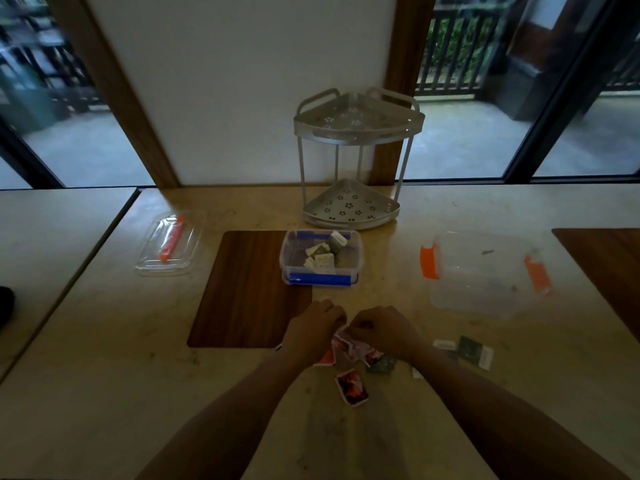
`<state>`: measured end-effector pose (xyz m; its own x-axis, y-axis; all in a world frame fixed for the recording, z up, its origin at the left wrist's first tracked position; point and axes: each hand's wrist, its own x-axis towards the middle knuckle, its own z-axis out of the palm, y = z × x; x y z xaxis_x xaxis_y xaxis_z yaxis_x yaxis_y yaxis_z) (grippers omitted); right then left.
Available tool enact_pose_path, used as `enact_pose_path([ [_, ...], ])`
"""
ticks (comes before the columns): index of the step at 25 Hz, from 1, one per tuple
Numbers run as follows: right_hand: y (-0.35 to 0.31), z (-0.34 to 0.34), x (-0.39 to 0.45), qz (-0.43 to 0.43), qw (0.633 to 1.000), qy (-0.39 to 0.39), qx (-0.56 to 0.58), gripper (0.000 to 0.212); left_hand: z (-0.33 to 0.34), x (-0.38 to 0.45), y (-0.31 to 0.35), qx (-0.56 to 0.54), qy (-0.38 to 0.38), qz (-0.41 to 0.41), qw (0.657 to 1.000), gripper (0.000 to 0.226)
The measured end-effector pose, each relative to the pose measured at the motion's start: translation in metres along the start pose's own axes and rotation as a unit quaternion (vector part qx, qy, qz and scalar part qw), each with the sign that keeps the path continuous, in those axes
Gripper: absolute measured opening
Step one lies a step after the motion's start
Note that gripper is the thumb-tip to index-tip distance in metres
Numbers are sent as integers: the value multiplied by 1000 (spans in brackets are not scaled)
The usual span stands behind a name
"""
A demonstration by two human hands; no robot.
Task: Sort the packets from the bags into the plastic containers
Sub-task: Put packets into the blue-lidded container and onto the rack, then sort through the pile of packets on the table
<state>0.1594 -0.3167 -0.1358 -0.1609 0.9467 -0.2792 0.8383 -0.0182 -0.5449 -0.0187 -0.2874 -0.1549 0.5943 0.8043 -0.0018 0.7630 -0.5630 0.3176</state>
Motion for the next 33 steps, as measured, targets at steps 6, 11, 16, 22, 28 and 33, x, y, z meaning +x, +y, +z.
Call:
enact_pose_path([
  [6, -6, 7, 7, 31, 999, 30, 6, 23, 3, -6, 6, -113, 65, -139, 982, 13],
  [11, -12, 15, 6, 44, 996, 81, 17, 20, 2, -8, 2, -238, -17, -282, 929, 34],
  [16, -14, 19, 1, 10, 997, 21, 72, 19, -7, -8, 3, -401, -112, -354, 837, 34],
  [22, -11, 14, 3, 29, 996, -15, 88, 29, -15, -5, 3, -393, -145, -351, 837, 17],
  [28, -13, 7, 8, 35, 996, -51, 62, 25, -18, 1, 2, -389, -156, -315, 852, 23],
  [33, -10, 6, 12, 72, 991, -63, 94, 20, -21, 6, -1, -368, -197, -284, 863, 25],
])
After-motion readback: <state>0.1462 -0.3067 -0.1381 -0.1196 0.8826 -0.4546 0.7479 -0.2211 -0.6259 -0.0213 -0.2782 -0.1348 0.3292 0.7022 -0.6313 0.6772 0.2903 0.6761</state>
